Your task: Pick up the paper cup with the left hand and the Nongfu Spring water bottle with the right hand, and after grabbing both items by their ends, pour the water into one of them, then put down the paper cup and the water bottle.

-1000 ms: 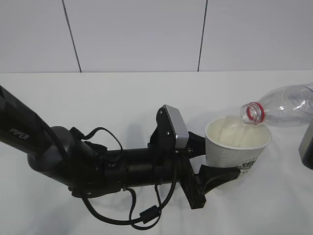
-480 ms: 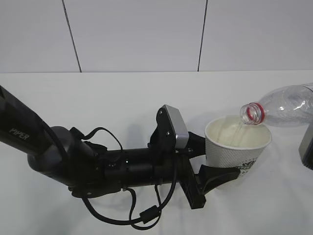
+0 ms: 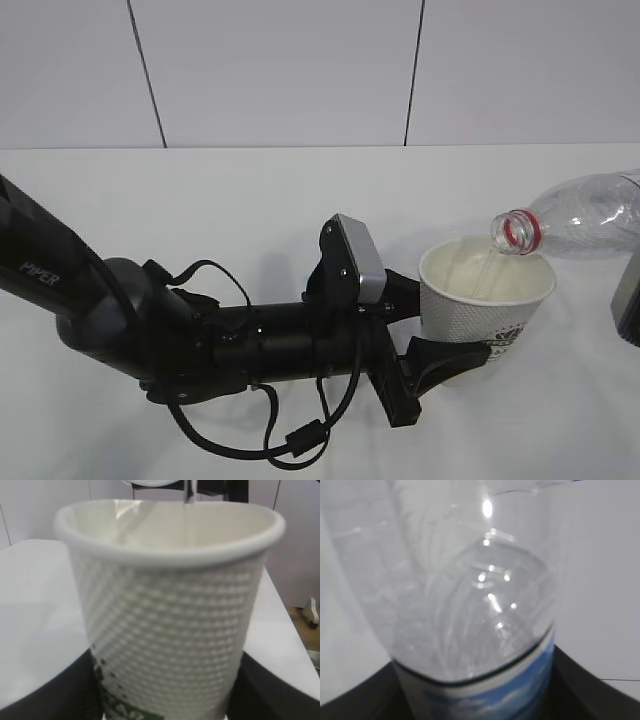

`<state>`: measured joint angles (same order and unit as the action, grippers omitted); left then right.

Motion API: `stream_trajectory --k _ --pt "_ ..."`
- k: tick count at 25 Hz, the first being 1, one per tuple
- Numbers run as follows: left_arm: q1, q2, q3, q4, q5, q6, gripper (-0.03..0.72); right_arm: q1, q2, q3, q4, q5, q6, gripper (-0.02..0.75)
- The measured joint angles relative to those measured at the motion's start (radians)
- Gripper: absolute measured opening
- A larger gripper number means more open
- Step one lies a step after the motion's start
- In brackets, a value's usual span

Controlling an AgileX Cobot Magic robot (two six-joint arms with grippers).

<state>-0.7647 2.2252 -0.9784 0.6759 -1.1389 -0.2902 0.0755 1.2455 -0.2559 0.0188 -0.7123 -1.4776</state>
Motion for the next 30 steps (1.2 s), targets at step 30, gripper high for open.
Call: stream_trajectory --k 30 --pt "0.0 0.0 0.0 0.0 0.0 0.0 0.47 0.0 0.0 0.0 0.0 -0.002 -0.005 0.449"
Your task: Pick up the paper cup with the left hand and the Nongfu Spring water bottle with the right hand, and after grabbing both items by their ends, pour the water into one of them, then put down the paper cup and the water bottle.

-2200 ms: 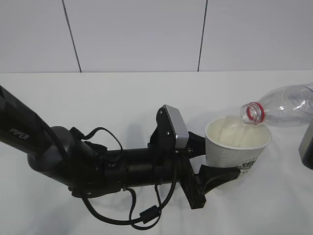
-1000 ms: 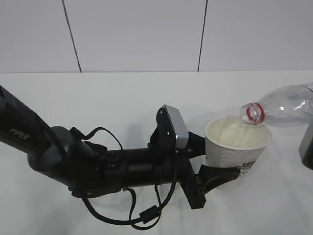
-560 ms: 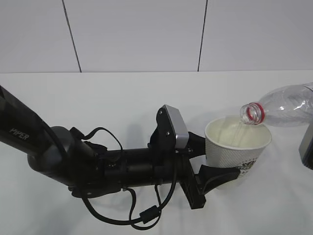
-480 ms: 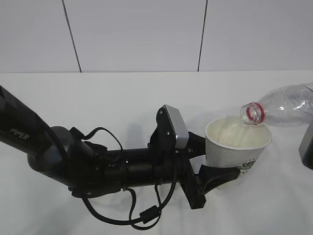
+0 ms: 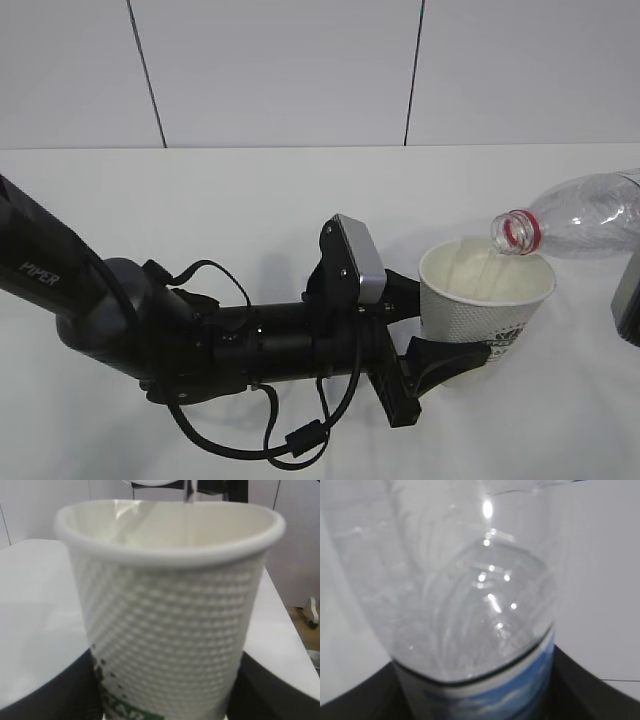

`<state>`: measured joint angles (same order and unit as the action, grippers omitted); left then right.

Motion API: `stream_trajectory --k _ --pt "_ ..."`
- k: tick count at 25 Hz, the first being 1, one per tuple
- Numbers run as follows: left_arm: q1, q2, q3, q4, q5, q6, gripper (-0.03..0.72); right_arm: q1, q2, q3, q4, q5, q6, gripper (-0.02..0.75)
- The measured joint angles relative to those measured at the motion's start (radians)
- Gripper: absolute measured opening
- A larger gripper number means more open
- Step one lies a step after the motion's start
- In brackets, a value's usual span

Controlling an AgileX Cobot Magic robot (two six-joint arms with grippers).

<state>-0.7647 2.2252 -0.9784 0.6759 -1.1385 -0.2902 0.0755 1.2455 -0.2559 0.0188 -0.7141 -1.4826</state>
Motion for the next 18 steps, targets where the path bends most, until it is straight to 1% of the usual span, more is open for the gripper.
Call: stream_trajectory --k 18 --pt "0.0 0.0 0.0 0.0 0.0 0.0 0.47 0.0 0.0 0.0 0.0 -0.001 -0.008 0.45"
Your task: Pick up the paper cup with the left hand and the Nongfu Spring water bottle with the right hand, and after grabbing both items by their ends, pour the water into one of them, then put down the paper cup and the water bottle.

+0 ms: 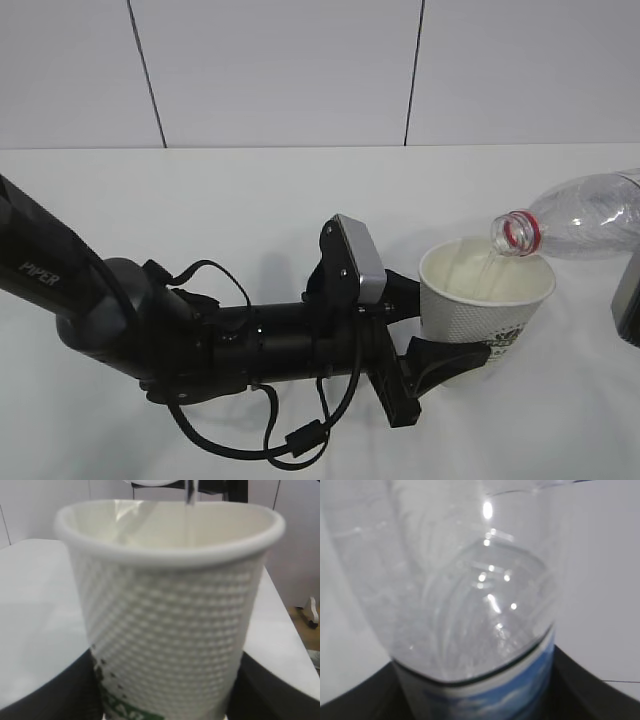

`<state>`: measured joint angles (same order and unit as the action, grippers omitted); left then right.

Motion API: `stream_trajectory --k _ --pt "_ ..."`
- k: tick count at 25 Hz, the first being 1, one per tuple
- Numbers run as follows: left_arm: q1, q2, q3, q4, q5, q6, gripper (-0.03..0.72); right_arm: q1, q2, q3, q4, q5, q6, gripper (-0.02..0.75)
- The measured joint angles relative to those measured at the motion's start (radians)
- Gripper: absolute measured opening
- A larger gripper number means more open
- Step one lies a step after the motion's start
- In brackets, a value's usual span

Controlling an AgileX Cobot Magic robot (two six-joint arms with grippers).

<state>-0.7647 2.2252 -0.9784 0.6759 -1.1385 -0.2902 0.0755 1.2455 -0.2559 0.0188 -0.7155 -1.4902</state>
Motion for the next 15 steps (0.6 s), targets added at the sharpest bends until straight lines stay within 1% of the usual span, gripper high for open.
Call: stream_trajectory --k 15 --pt "0.0 0.0 0.0 0.0 0.002 0.0 0.469 0.0 0.0 0.0 0.0 -0.001 -0.004 0.449"
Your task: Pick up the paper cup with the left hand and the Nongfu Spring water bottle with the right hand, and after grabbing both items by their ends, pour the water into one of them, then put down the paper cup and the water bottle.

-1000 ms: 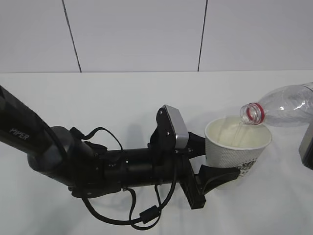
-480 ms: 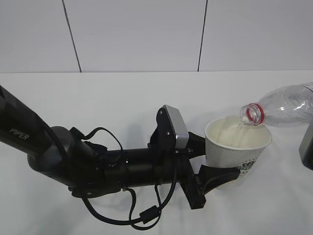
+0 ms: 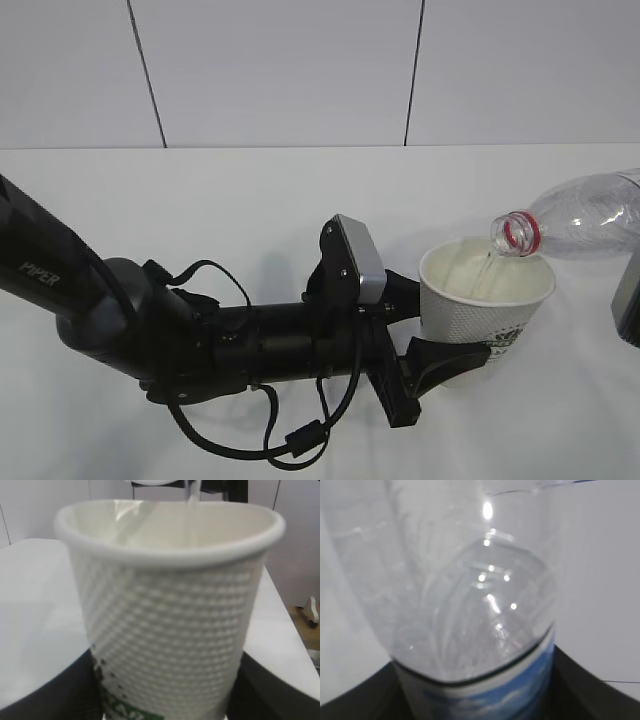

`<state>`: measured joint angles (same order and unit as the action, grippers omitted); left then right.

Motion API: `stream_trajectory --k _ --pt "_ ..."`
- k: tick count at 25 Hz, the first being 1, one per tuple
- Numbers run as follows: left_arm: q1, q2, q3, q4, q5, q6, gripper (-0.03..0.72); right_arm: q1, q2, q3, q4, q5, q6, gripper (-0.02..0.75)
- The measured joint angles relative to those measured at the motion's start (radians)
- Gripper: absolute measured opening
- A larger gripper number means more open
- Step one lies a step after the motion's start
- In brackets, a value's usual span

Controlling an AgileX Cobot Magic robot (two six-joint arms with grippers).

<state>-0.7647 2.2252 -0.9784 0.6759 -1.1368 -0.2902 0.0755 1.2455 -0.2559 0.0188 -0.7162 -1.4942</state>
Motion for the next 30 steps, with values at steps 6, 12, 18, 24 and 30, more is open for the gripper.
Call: stream_trajectory --k 6,12,18,24,30 --pt "0.0 0.0 0.0 0.0 0.002 0.0 0.469 0.0 0.0 0.0 0.0 0.0 0.0 0.45" --pt "0.0 0.0 0.0 0.002 0.002 0.0 0.469 0.0 0.0 0.0 0.0 -0.002 -0.006 0.45" --pt "0.0 0.0 0.0 0.002 0.002 0.0 0.469 0.0 0.0 0.0 0.0 -0.002 -0.007 0.449" --pt "0.0 0.0 0.0 0.002 0.002 0.0 0.469 0.0 0.0 0.0 0.0 -0.002 -0.007 0.449" --pt "0.0 0.0 0.0 0.002 0.004 0.0 0.469 0.0 0.0 0.0 0.0 -0.002 -0.007 0.45"
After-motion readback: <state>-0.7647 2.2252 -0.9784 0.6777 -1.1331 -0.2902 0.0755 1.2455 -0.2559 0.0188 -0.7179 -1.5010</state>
